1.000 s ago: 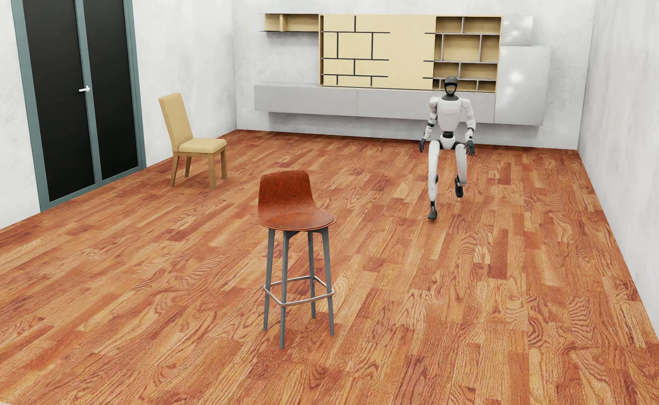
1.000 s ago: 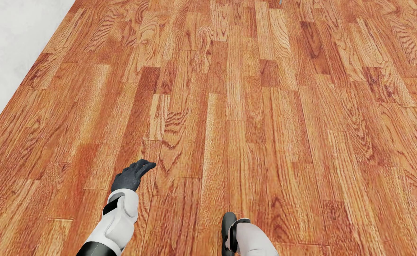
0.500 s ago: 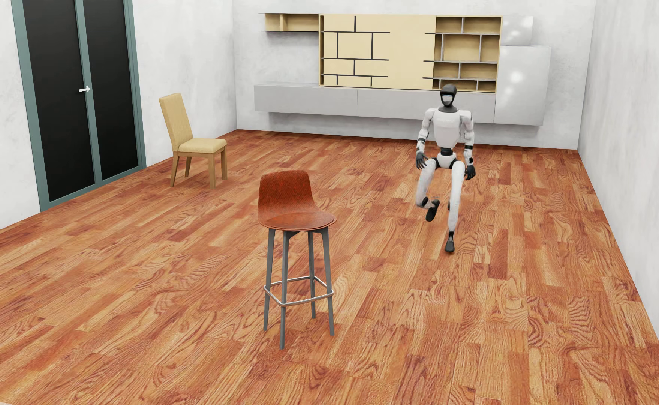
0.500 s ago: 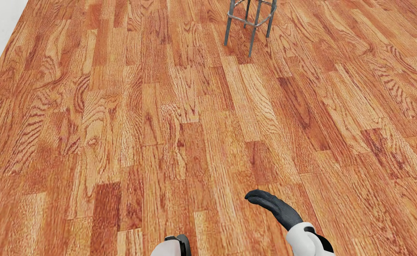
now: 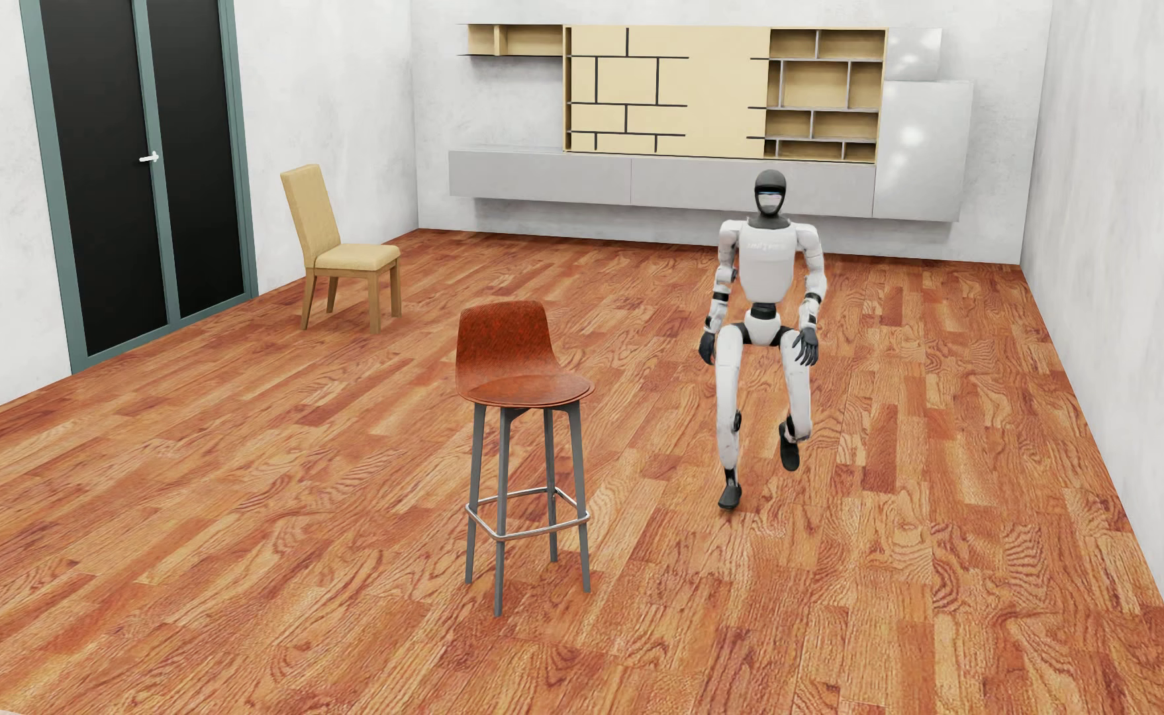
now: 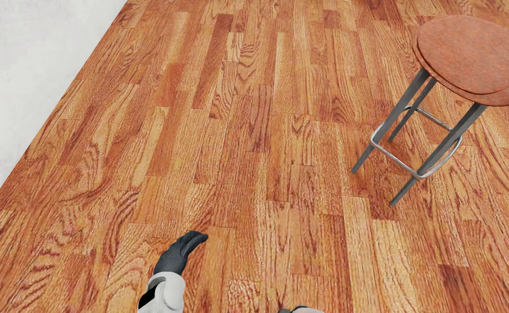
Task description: Move towards the stool
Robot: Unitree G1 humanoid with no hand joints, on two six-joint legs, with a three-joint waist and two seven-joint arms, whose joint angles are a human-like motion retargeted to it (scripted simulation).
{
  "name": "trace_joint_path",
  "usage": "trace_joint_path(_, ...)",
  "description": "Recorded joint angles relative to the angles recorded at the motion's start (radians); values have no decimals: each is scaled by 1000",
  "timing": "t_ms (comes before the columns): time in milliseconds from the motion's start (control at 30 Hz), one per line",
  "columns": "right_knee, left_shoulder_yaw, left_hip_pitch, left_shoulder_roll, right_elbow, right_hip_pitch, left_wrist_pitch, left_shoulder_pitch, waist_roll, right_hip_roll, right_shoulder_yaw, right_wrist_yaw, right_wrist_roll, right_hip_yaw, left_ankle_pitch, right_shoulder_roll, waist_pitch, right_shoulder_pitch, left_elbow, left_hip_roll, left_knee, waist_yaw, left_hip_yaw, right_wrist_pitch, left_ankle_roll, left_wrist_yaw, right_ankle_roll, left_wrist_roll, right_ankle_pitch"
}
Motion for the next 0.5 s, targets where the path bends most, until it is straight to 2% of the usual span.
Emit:
trace_joint_path(33, -99, 36, -120, -45, -11, 120, 45, 11, -4, 26, 12, -29, -40, 18, -45, -5, -11, -85, 138, -47, -103, 26, 16, 6, 11, 32, 14, -56, -22)
trace_joint_path(67, -181, 40, -209, -51, -46, 229, 102, 18, -11, 46, 35, -55, -73, 34, -72, -11, -27, -156, 278, -88, -268, 52, 32, -24, -9, 11, 20, -80, -45)
trace_joint_path(100, -223, -9, -277, -15, -105, 317, 144, 37, -19, 61, 72, -75, -88, 54, -69, -22, -44, -224, 387, -120, -477, 80, 33, -82, -20, -94, 24, -42, -72)
trace_joint_path(133, -241, -75, -319, 40, -194, 392, 140, 74, -26, 67, 101, -100, -80, 83, -75, -41, -60, -274, 440, -139, -726, 108, 10, -173, -36, -250, 29, 40, -114)
trace_joint_path(167, -241, -73, -337, 82, -285, 467, 106, 149, -29, 70, 140, -138, -27, 121, -73, -56, -74, -328, 424, -123, -978, 133, -10, -264, -55, -370, 34, 114, -143)
trace_joint_path(200, -243, 21, -336, 85, -381, 549, 82, 263, -28, 61, 182, -175, 48, 169, -80, -70, -83, -359, 358, -92, -1156, 157, -19, -354, -24, -416, 41, 136, -159)
trace_joint_path(233, -200, 149, -320, 44, -484, 616, 71, 394, -24, 32, 232, -189, 114, 217, -124, -93, -90, -356, 271, -69, -1179, 179, -45, -431, -63, -392, 67, 116, -157)
trace_joint_path(267, -72, 230, -327, -24, -593, 634, 58, 502, -21, -21, 275, -181, 152, 262, 50, -131, -89, -319, 197, -50, -1038, 192, -27, -483, -134, -342, 74, 95, -60)
trace_joint_path(300, 155, 250, -344, -84, -691, 572, 50, 559, -23, -81, 299, -161, 169, 305, 113, -157, -79, -257, 159, -33, -844, 193, 40, -499, -24, -300, 147, 99, 154)
trace_joint_path(333, 450, 239, -330, -120, -749, 433, 62, 557, -31, -146, 309, -148, 180, 329, -8, -151, -64, -181, 160, -2, -684, 181, 120, -484, -3, -274, 140, 119, 280)
trace_joint_path(367, 675, 213, -276, -133, -757, 255, 87, 503, -42, -240, 308, -150, 165, 318, -117, -122, -47, -113, 191, 20, -604, 157, 194, -445, 5, -254, 30, 136, 233)
trace_joint_path(400, 779, 171, -180, -127, -726, 87, 115, 420, -53, -296, 298, -180, 115, 292, -195, -90, -35, -62, 236, 20, -605, 119, 271, -405, 7, -231, -78, 149, 143)
trace_joint_path(433, 785, 108, -60, -98, -674, -49, 132, 329, -60, -249, 278, -232, 74, 281, -254, -64, -29, -21, 283, -1, -658, 76, 348, -381, 10, -212, -92, 163, 107)
trace_joint_path(467, 707, 32, 60, -48, -611, -149, 129, 241, -61, -134, 240, -281, 92, 281, -304, -42, -27, 18, 320, -35, -725, 36, 421, -371, 15, -207, -11, 172, 79)
trace_joint_path(500, 564, -38, 166, 11, -554, -220, 105, 182, -57, 3, 183, -306, 161, 293, -354, -39, -28, 62, 324, -80, -779, -1, 491, -369, 21, -209, 87, 181, 75)
